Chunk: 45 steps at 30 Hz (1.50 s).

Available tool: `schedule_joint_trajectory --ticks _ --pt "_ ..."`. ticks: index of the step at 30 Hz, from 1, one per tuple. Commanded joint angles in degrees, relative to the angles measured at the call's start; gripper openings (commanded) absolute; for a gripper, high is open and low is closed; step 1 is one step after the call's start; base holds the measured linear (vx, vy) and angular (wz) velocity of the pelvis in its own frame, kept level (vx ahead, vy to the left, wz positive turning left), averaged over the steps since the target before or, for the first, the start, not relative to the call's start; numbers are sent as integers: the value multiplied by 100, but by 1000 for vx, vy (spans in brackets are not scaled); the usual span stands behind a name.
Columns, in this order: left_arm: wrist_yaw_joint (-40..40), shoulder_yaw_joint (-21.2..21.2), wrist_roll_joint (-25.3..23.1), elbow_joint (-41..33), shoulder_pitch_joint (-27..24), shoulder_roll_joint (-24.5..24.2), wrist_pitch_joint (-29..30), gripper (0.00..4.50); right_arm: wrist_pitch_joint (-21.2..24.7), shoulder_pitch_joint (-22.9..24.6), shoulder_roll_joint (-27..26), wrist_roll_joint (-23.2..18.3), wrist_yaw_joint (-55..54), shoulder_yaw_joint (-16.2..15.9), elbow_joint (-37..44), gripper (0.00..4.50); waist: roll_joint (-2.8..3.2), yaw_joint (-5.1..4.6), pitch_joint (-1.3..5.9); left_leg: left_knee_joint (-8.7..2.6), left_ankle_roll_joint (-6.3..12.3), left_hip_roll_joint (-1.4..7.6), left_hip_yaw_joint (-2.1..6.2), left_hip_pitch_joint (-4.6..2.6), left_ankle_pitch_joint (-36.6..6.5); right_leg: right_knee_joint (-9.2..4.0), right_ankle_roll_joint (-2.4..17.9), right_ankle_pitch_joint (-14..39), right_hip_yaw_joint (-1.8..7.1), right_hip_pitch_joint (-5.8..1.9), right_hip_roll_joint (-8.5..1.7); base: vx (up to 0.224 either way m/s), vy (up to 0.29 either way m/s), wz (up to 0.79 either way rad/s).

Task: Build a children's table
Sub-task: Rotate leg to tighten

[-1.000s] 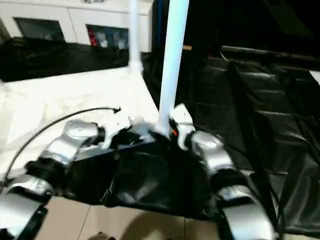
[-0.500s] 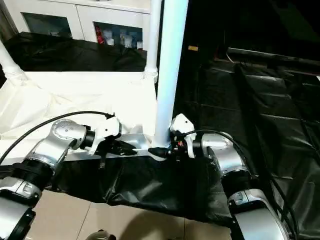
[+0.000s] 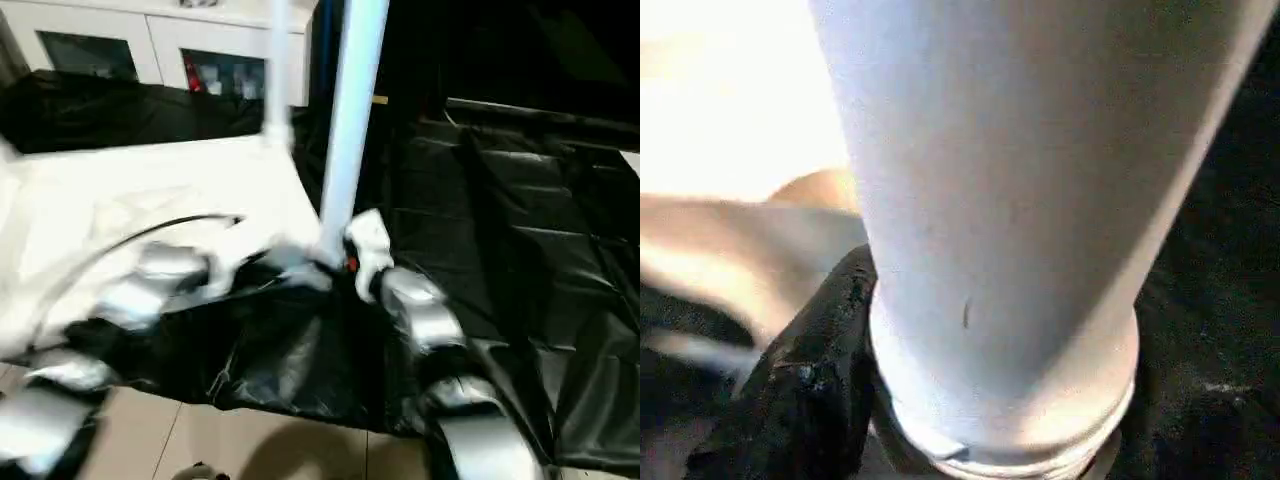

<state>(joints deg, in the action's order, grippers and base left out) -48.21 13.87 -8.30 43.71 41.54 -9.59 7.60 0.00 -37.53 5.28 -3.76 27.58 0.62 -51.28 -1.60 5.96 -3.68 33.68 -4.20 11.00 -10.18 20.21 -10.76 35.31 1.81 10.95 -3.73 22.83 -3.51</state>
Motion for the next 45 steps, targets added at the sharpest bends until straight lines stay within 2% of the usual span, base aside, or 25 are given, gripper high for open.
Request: schedule_joint_trajectory --ticks 1,2,3,4,6,7,8,9,10,12,13,15,20,24,25,28,29,31,32,33,37,38,39,43,45 --pt "446 -17 59 87 114 307 20 0 57 -29 -418 93 11 -276 -167 274 -50 14 412 -389 226 228 64 -8 -668 -400 1151 887 319 -306 -548 0 0 0" --pt "470 -17 52 91 121 322 19 0 14 -45 -451 116 -9 -291 -187 274 -50 14 412 -389 226 228 64 -8 -668 -400 1151 887 319 -306 -548 0 0 0" --pt "477 -15 43 73 132 355 14 0 -224 -114 -592 184 29 -363 -267 309 -4 17 413 -383 259 229 64 -4 -615 -392 1177 764 314 -303 -543 0 0 0" --pt "323 15 40 20 97 314 -82 0 -325 -177 -688 150 101 -327 -321 344 -4 4 413 -385 271 234 61 -9 -659 -392 1221 698 309 -299 -536 0 0 0" --pt "211 44 31 3 74 285 -162 0 -304 -216 -721 119 99 -265 -346 344 15 2 409 -393 263 239 67 -13 -727 -394 1241 736 307 -298 -538 0 0 0" --pt "143 59 31 -12 55 250 -192 0 -315 -228 -699 119 122 -262 -325 364 27 -14 399 -405 247 240 74 -12 -802 -402 1245 797 303 -302 -529 0 0 0" --pt "128 68 34 -13 51 234 -198 0 -326 -240 -686 117 117 -269 -324 364 27 -18 400 -406 239 244 75 -19 -836 -407 1244 817 304 -300 -531 0 0 0" --pt "9 89 52 -53 22 175 -190 0 -363 -236 -621 131 234 -316 -289 390 28 -26 401 -407 225 245 78 -18 -861 -405 1249 827 306 -306 -534 0 0 0" --pt "-274 135 104 -140 -40 50 -289 0 -404 -208 -485 172 491 -428 -229 390 43 -40 408 -404 234 242 78 -13 -848 -395 1274 749 309 -312 -534 0 0 0" --pt "-467 158 141 -198 -82 -34 -363 0 -433 -181 -387 210 685 -511 -203 390 27 -58 410 -400 267 239 76 3 -824 -391 1298 667 308 -326 -534 0 0 0" --pt "-598 161 157 -242 -116 -122 -374 0 -492 -142 -272 256 919 -600 -175 390 46 -71 417 -396 276 243 80 7 -782 -379 1327 557 304 -337 -534 0 0 0" --pt "-804 157 204 -303 -177 -231 -475 0 -573 -100 -135 315 1168 -646 -155 390 37 -73 414 -381 337 240 70 11 -766 -372 1392 486 310 -340 -537 0 0 0" --pt "-1474 152 409 -577 -363 -543 -629 0 -803 58 251 263 2173 -726 54 390 50 -41 407 -385 386 286 58 -11 -806 -356 1456 476 299 -318 -523 0 0 0" --pt "-1898 90 538 -571 -427 -758 -937 0 -927 128 570 173 3022 -882 127 390 56 -34 392 -393 322 287 58 -14 -998 -386 1428 772 300 -312 -528 0 0 0" --pt "-2057 87 601 -616 -454 -812 -908 0 -885 166 657 115 3384 -939 197 390 92 -10 393 -383 338 277 57 -4 -1009 -382 1443 744 297 -324 -518 0 0 0" --pt "-2230 100 665 -684 -490 -870 -844 0 -779 211 768 11 3894 -976 300 390 75 21 407 -378 382 288 57 -11 -935 -364 1477 617 297 -319 -523 0 0 0" --pt "-2230 100 665 -684 -490 -870 -844 0 -779 211 768 11 3894 -976 300 375 75 36 408 -373 403 289 57 -1 -884 -353 1498 565 297 -324 -523 0 0 0" --pt "-2630 119 796 -772 -530 -953 -755 0 -661 242 854 -128 4471 -1023 421 375 134 61 413 -368 418 289 59 -12 -912 -357 1537 535 294 -320 -517 0 0 0" --pt "-2631 126 779 -760 -524 -959 -752 0 -651 250 863 -134 4523 -1042 448 375 121 66 417 -367 425 293 57 -12 -895 -352 1545 491 292 -317 -512 0 0 0" --pt "-2630 132 762 -745 -521 -967 -757 0 -645 257 865 -135 4561 -1059 468 356 152 80 419 -366 427 292 63 -15 -864 -341 1566 427 289 -311 -511 0 0 0" --pt "-2643 158 693 -658 -491 -991 -819 0 -606 290 888 -149 4715 -1128 548 329 157 93 418 -374 361 294 65 -23 -919 -358 1564 529 285 -307 -514 0 0 0" --pt "-2646 153 700 -659 -490 -988 -821 0 -586 313 888 -159 4722 -1134 583 319 191 98 417 -376 333 291 70 -26 -947 -358 1561 552 283 -304 -508 0 0 0" --pt "-2652 150 707 -664 -492 -988 -820 0 -574 333 884 -162 4728 -1133 614 308 172 94 419 -377 317 294 65 -30 -980 -362 1557 542 284 -303 -506 0 0 0" --pt "-2530 119 652 -622 -472 -951 -844 0 -501 466 811 -175 4597 -1085 764 287 166 117 425 -369 346 287 66 -16 -872 -349 1531 405 287 -318 -508 0 0 0" --pt "-2252 66 599 -539 -424 -877 -817 0 -409 516 707 -178 4290 -1016 791 283 171 117 419 -373 327 285 63 -20 -922 -365 1512 530 283 -307 -508 0 0 0"
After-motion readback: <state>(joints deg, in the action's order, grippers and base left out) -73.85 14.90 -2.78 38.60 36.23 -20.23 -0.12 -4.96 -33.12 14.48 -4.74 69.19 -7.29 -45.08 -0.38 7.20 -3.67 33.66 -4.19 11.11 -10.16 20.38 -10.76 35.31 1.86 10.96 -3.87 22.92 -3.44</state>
